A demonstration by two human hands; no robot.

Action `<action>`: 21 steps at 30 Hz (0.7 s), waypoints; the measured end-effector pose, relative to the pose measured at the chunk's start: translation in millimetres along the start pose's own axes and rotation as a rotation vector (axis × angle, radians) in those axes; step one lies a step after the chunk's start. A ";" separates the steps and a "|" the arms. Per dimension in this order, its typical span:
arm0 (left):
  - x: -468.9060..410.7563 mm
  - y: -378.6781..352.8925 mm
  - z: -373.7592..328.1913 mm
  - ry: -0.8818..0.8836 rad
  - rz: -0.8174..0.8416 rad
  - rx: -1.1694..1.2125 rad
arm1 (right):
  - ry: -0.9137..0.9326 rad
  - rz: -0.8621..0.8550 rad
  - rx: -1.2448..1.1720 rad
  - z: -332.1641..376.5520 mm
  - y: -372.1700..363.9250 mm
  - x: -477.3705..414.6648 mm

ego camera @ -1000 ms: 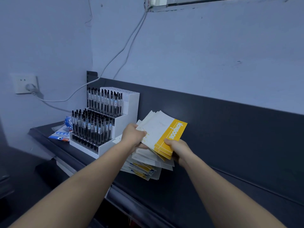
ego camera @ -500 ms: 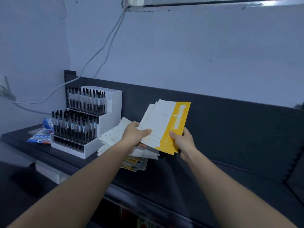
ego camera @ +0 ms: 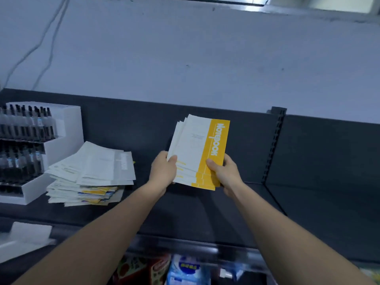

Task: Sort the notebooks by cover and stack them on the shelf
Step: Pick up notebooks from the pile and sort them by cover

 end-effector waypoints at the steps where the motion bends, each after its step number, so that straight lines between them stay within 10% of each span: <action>1: 5.1 -13.9 -4.1 -0.010 -0.002 0.009 | 0.006 -0.018 0.020 0.3 14.7 3.5; 21: 136.5 -303.5 -101.7 0.070 0.334 -0.004 | -0.201 -0.380 0.373 -32.1 353.6 50.5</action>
Point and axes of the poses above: each hand's wrist, its own x-axis away from the middle knuckle, its own y-axis out of the back of the hand, z = x × y, the point moved 1 cm from there along -x, towards the middle knuckle, and after that the axes turned 13 degrees about -y, right-handed, at the moved point
